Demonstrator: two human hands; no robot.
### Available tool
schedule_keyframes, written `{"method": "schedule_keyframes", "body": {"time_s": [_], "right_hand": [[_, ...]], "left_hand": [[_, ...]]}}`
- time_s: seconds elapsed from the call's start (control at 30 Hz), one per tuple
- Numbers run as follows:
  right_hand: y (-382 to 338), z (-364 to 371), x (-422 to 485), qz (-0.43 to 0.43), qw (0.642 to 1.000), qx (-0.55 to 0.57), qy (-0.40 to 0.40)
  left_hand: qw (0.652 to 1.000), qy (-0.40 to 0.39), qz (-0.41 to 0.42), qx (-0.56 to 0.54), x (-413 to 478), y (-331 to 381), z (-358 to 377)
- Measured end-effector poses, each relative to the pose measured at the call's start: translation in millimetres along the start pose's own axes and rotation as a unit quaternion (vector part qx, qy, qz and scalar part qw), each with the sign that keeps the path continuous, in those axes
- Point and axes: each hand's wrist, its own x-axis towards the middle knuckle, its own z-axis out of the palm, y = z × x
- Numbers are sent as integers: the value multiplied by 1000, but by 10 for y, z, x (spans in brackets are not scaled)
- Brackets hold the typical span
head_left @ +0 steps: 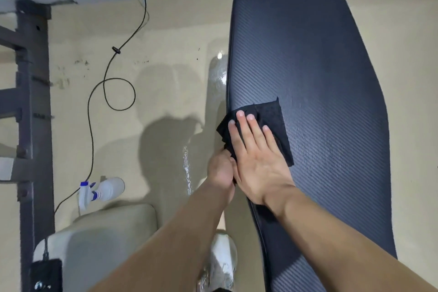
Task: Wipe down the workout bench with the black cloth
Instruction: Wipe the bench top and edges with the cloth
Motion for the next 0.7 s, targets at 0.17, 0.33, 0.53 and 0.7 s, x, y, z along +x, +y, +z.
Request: {"method": "schedule_keyframes", "body": {"time_s": [0.17, 0.33, 0.53, 0.7], "right_hand": [[58, -298, 695, -3, 1000, -6, -20], [284, -719, 1597, 30, 999, -24, -32], [531, -1035, 2415, 72, 995, -55, -43], [683, -1227, 2886, 111, 993, -35, -29]], "left_hand": [[998, -41, 35, 24, 300, 644, 152], [993, -48, 52, 95, 901, 1509, 531], [964, -123, 111, 206, 1326, 2313, 930], [971, -125, 114, 170, 1460, 2772, 1166]]}}
